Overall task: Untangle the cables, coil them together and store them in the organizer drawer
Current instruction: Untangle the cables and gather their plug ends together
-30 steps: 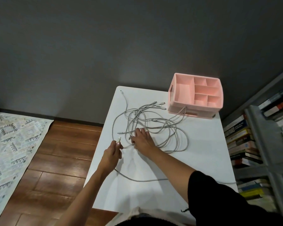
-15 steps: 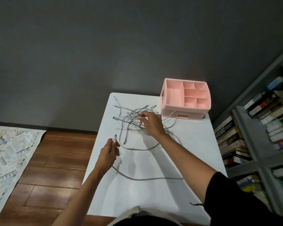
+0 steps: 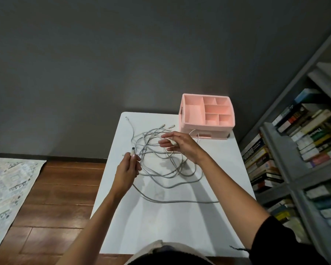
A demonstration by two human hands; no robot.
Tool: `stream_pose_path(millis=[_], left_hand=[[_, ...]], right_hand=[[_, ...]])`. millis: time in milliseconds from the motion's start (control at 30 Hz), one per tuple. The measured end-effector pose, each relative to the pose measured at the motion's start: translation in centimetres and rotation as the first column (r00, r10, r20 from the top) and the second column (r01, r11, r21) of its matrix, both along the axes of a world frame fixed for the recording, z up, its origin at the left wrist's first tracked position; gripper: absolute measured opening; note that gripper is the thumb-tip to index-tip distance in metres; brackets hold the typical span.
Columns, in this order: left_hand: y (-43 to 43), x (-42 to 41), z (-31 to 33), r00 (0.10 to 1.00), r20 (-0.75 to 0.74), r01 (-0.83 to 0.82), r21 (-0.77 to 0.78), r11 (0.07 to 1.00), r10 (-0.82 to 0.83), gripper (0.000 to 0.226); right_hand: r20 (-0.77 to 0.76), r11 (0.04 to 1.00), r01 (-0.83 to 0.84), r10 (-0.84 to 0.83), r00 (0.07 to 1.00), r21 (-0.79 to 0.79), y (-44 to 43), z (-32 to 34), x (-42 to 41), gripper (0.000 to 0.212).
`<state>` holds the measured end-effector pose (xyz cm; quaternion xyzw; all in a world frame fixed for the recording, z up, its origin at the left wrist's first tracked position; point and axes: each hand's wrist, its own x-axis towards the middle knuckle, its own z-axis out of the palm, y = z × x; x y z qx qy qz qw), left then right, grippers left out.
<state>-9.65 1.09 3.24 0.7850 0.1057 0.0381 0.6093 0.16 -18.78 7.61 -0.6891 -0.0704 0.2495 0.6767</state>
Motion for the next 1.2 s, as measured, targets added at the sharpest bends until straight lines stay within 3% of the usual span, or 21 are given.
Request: stream_pose_path(millis=[100,233,367,567,800,1067,1200], left_hand=[[-0.7,0.1,0.5,1.0,0.006,0.017,-0.077,0.997,-0.016,0.032],[-1.6,0.3,0.9,1.0,-0.008,-0.009,-0.185,0.983,0.007,0.029],[-2.1,0.4,1.1,0.999,-0.007,-0.036,-0.278,0.96,0.035,0.028],[-3.3,0.5,2.0,1.0,-0.012,0.015,-0.453,0.892,-0.023,0.027],[-4.2,0.2,2.5,0.996,-0.057,0.027,-0.529,0.848,-0.067,0.033],[-4.8,0.0,3.1,0.987,0.013,0.139,-0.556,0.82,-0.159,0.037],[-4.4,0.7,3.1,0.996,0.066,0.091,-0.621,0.779,-0.064,0.037]], right_hand=[[0.03,0.998,-0.064,0.064,0.998,0.023,-0.6,-0.1,-0.7,0.018],[0.238,0.979,0.017,0.033,0.971,-0.202,-0.1,-0.3,-1.4,0.013],[0.12,0.986,-0.12,0.134,0.984,-0.117,0.9,-0.1,-3.1,0.024],[0.11,0.958,-0.239,0.257,0.96,-0.16,2.3,-1.0,-5.8,0.031],[0.074,0.941,-0.299,0.313,0.947,-0.159,2.5,-0.4,-6.2,0.034],[-0.029,0.937,-0.323,0.322,0.946,-0.136,2.3,-0.3,-5.8,0.037],[-0.076,0.916,-0.372,0.365,0.928,-0.149,2.2,-0.3,-6.0,0.036]])
